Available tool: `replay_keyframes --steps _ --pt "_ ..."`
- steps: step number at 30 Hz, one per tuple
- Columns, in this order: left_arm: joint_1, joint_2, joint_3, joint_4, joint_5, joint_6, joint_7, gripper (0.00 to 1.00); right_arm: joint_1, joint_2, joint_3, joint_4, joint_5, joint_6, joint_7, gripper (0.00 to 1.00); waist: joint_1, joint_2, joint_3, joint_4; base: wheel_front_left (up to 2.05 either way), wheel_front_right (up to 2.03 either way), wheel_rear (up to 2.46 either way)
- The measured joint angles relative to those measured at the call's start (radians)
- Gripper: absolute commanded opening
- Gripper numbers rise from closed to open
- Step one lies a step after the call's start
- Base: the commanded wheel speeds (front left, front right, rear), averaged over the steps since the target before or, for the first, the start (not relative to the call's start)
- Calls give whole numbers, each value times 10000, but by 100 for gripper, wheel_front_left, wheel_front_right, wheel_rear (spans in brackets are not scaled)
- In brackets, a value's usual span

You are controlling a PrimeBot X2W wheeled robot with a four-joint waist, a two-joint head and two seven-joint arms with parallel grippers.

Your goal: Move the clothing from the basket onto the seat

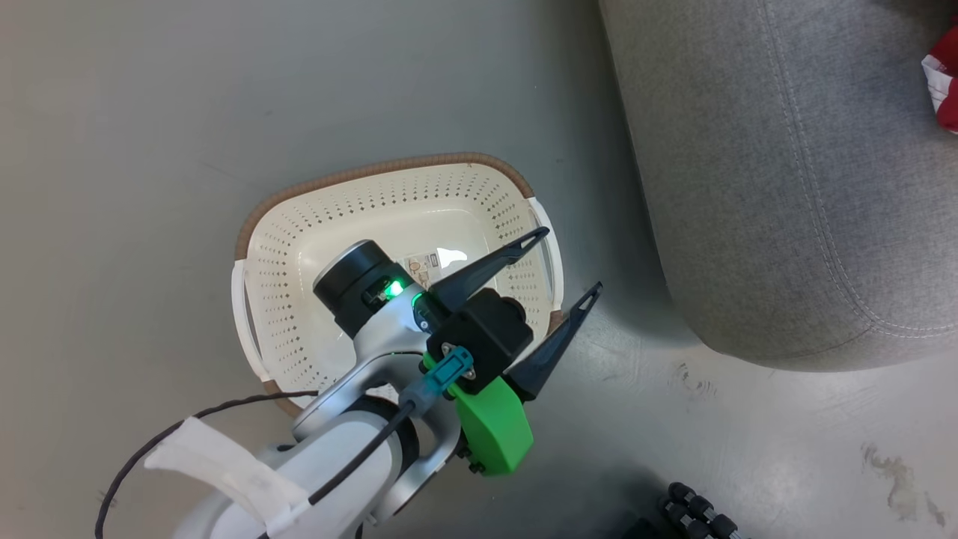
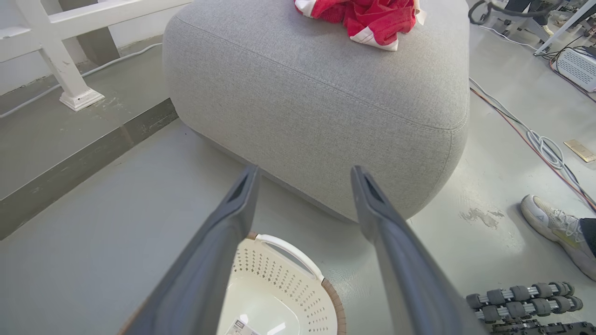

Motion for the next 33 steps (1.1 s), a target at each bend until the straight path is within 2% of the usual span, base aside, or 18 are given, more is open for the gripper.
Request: replay_keyframes --steps 4,5,6,7,16,23,33 --pt "-16 4 4 222 -21 -61 -105 100 -13 -2 82 307 -6 92 -15 0 0 0 -136 -26 0 0 0" --pt "-16 6 0 276 -33 -88 -176 100 -16 0 130 405 -6 96 -15 22 0 0 -184 -31 0 0 0" --pt "-16 4 -2 299 -35 -109 -192 100 -17 12 215 510 -8 169 -10 79 0 0 -235 -34 0 0 0" --pt "-16 2 -10 328 -56 -128 -234 100 -16 36 276 594 -12 240 0 100 0 0 -291 -36 0 0 0" --pt "1 -61 -44 798 -420 -221 -725 100 363 332 970 1233 -464 571 29 100 -1 0 -1082 -32 0 0 0" --pt "334 -92 155 1221 -637 -207 -1114 100 1164 915 1442 1430 -650 792 -222 100 0 0 -1839 -5 0 0 0" --pt "1054 -107 552 1597 -1037 234 -1421 100 2091 1289 1954 1492 -913 972 -407 100 -1 0 -2928 53 0 0 0"
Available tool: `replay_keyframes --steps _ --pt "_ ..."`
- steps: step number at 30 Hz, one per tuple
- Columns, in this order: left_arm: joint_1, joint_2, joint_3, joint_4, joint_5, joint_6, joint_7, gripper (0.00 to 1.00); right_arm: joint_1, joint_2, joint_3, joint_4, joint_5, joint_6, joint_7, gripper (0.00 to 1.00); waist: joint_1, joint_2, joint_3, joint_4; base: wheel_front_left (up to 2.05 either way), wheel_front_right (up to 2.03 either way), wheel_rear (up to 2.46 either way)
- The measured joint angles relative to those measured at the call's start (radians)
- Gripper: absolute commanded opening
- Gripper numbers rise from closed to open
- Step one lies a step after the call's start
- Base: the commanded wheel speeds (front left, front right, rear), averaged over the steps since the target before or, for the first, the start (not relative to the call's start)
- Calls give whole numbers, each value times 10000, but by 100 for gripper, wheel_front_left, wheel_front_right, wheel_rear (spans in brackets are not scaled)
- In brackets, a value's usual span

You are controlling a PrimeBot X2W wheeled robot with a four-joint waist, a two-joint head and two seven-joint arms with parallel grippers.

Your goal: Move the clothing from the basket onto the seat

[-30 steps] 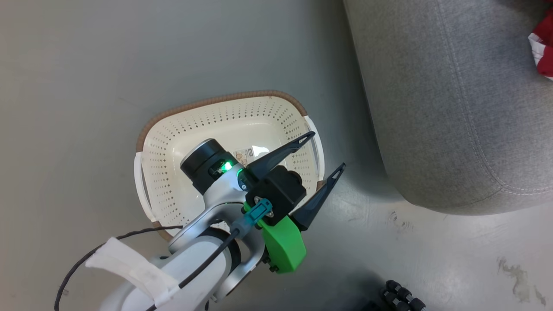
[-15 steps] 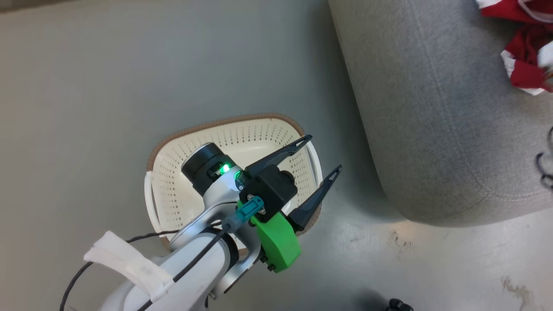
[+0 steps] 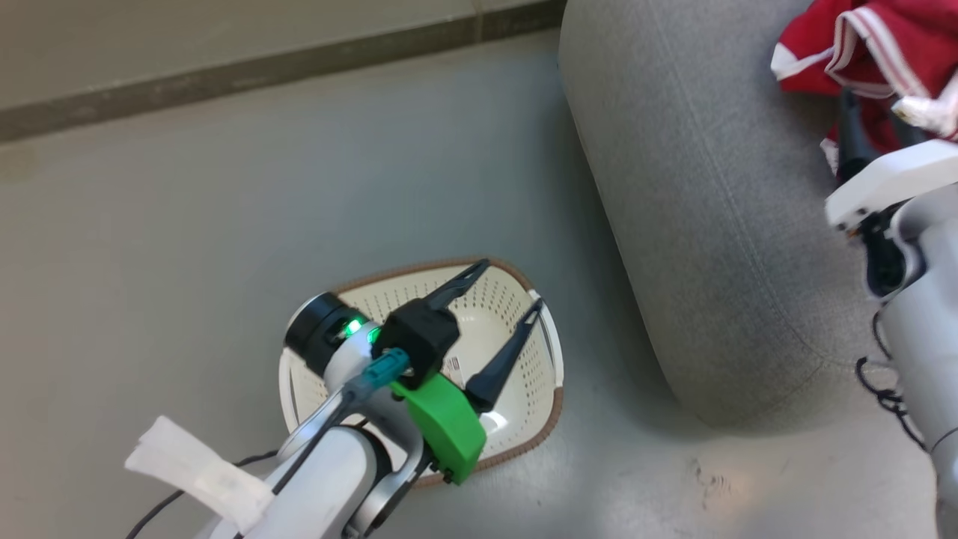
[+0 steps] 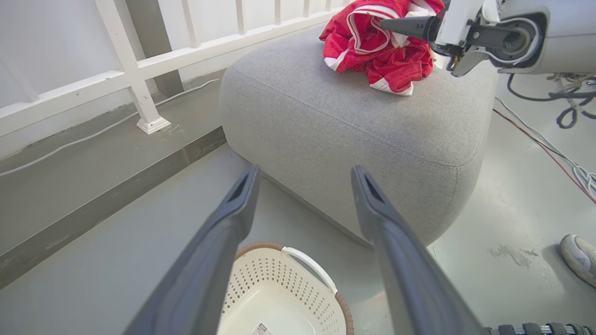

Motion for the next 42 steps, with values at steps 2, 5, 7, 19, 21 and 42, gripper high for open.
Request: replay_keyframes --steps 2,5,7,19,21,42 --pt "190 0 180 56 -44 217 -54 100 156 132 119 -96 -77 54 -6 100 0 0 -222 31 0 0 0" --pt "435 6 531 199 -69 577 -213 100 359 295 307 -345 -184 56 -96 100 0 0 -527 95 0 0 0" --pt "561 12 771 259 -105 811 -313 100 513 384 355 -520 -188 56 -102 100 0 0 -711 154 0 0 0" --pt "1518 88 2380 616 -142 1323 -965 100 1494 777 1200 -1718 -744 144 -199 100 0 0 -1491 692 0 0 0" --pt "1708 98 2685 677 -138 1325 -1064 100 1696 819 1289 -1935 -800 144 -201 100 0 0 -1616 773 0 0 0" --pt "3956 -337 5568 1135 226 1402 -1747 100 4326 1275 1572 -4600 -1471 -376 -213 100 0 0 -3103 1075 0 0 0"
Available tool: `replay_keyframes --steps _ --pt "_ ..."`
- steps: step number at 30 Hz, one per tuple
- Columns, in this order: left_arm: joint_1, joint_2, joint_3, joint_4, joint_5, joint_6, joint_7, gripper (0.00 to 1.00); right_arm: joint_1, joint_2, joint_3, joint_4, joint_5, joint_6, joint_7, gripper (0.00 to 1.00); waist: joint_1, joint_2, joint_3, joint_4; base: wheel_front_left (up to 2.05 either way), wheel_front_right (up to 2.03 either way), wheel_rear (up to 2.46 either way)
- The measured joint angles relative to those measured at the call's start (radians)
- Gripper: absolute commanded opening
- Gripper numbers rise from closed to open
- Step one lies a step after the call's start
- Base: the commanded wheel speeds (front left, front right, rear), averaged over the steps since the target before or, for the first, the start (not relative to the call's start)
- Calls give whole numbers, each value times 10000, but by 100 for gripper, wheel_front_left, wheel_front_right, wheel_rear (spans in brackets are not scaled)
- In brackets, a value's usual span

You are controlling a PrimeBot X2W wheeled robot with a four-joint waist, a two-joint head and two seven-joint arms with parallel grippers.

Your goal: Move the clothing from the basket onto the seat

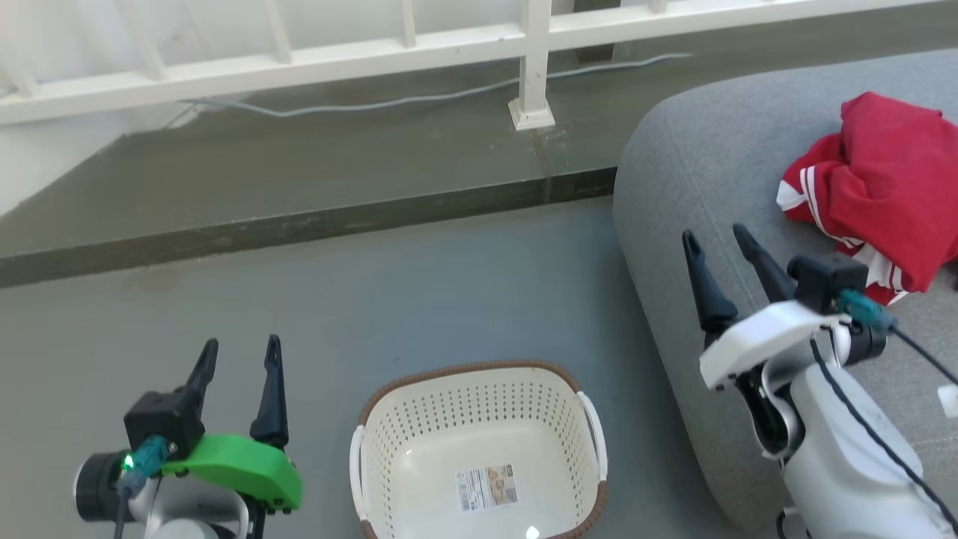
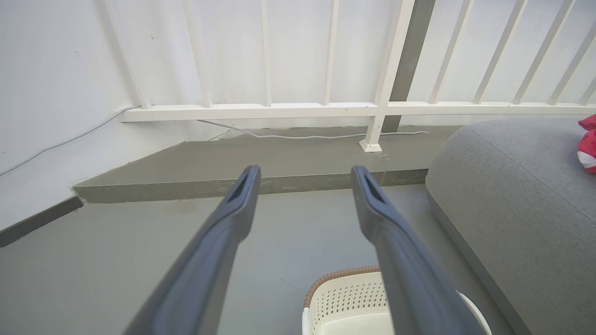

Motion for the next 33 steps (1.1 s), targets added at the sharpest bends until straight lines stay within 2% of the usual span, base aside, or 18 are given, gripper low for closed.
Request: replay_keyframes --steps 14,33 --pt "874 -476 520 -541 535 0 17 100 1459 -82 102 -1478 -109 -562 4 100 0 0 -360 -101 0 0 0" --pt "1512 -637 583 -1187 1091 0 180 100 2684 -326 -2 -3292 -109 -1099 594 100 0 0 -291 -28 0 0 0"
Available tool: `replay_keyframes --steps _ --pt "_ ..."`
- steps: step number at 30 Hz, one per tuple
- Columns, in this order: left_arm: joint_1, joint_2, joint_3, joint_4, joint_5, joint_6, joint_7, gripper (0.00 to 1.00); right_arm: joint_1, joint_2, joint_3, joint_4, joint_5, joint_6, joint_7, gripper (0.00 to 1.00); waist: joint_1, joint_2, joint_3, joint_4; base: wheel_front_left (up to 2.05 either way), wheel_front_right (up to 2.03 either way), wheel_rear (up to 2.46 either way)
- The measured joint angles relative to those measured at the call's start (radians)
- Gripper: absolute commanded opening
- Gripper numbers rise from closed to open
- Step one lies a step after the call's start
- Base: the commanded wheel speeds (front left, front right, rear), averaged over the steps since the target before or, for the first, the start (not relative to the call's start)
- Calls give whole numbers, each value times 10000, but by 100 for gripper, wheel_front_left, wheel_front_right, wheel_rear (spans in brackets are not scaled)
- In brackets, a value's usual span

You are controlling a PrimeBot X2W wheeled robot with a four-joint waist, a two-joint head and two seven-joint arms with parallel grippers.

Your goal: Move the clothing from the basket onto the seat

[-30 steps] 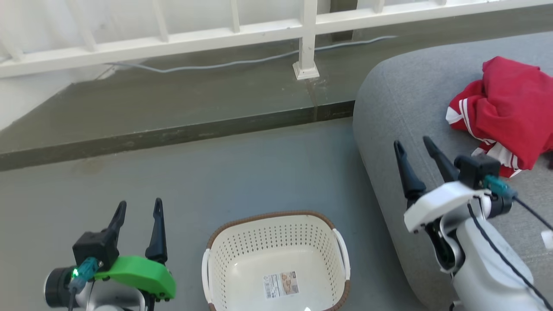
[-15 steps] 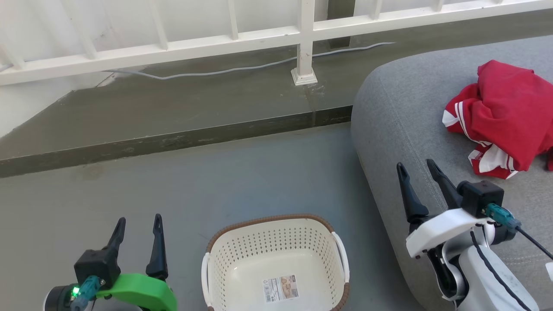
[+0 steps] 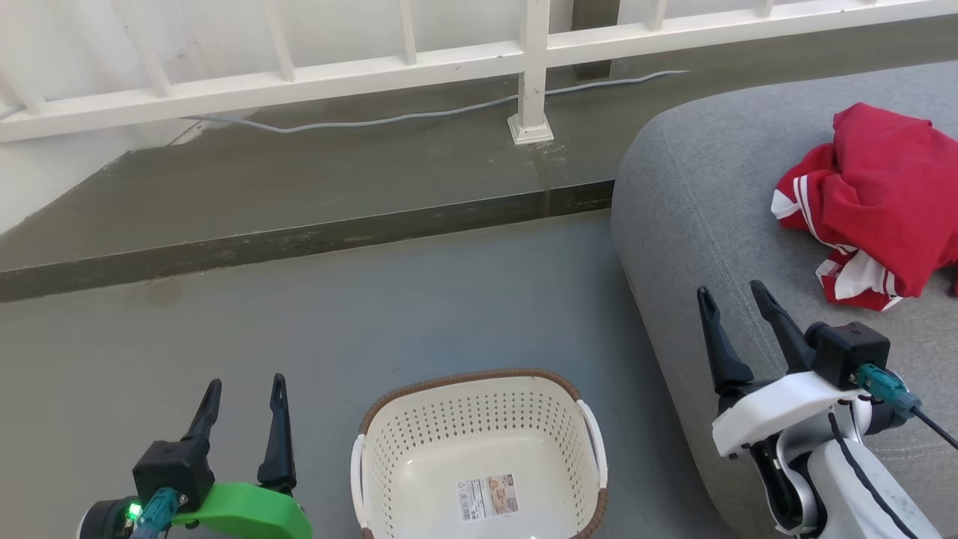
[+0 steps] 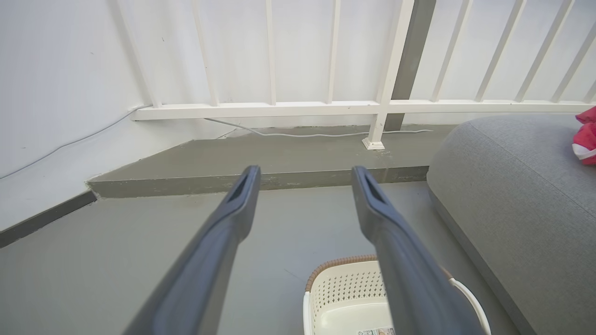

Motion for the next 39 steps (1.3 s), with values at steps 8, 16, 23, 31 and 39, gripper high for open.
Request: replay_keyframes --steps 8,16,23,31,39 --pt "150 -98 -15 -113 59 0 100 100 338 -105 -23 -499 0 -86 249 100 0 0 43 31 0 0 0" --pt "172 -128 -44 -295 102 0 174 100 559 -221 -88 -1014 0 -234 516 100 0 0 68 80 0 0 0" --pt "190 -182 -71 -199 399 -2 236 0 750 -209 -119 -1206 4 -245 654 0 0 0 84 121 0 0 0" --pt "403 -238 -318 -102 94 -2 238 0 1109 -17 -96 -963 382 -211 652 0 0 0 95 155 0 0 0" --pt "565 -251 -318 -334 -1241 -23 117 0 1112 100 -291 -984 1657 -50 658 0 0 0 114 236 0 0 0"
